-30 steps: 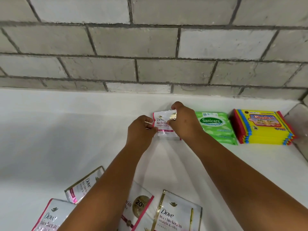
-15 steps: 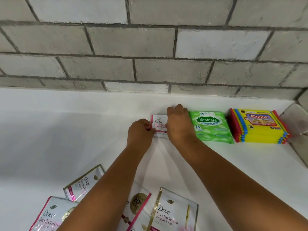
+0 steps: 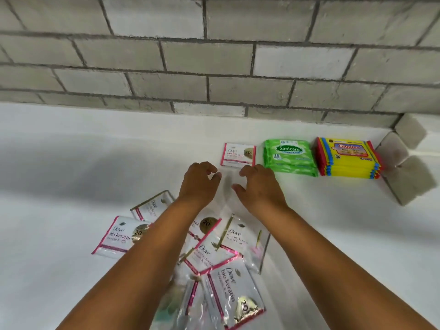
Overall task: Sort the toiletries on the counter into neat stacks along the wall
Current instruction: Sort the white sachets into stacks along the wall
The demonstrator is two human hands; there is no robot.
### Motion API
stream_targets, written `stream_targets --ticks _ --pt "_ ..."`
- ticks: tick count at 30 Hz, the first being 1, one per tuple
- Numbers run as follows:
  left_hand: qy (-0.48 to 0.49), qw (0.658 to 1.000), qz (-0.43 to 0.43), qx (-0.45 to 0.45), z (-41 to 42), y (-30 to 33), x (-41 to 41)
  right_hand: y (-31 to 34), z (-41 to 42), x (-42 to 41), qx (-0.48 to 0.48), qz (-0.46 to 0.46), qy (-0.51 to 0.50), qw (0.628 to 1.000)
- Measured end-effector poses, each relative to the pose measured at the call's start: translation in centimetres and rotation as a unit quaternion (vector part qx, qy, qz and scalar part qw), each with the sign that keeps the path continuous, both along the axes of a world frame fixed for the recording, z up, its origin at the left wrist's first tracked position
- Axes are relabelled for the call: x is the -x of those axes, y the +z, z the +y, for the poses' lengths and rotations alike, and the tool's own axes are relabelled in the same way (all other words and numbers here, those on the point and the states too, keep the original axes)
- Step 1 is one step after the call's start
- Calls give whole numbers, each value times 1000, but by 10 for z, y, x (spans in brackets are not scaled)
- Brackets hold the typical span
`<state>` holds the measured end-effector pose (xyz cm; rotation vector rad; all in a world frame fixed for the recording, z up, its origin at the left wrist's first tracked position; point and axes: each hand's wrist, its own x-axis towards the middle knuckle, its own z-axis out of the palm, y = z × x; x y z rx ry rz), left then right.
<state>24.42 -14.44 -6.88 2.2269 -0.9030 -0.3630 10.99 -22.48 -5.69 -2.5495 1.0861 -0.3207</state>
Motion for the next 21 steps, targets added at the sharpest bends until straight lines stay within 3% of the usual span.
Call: stream_targets --ticks 5,13,21 --pt "-10 1000 -26 14 53 12 27 1 45 45 -25 1 20 999" --pt "-21 1000 -21 10 115 1 53 5 109 101 -160 81 27 983" --pt "13 1000 -4 25 139 -3 59 -9 148 106 -101 109 -3 989"
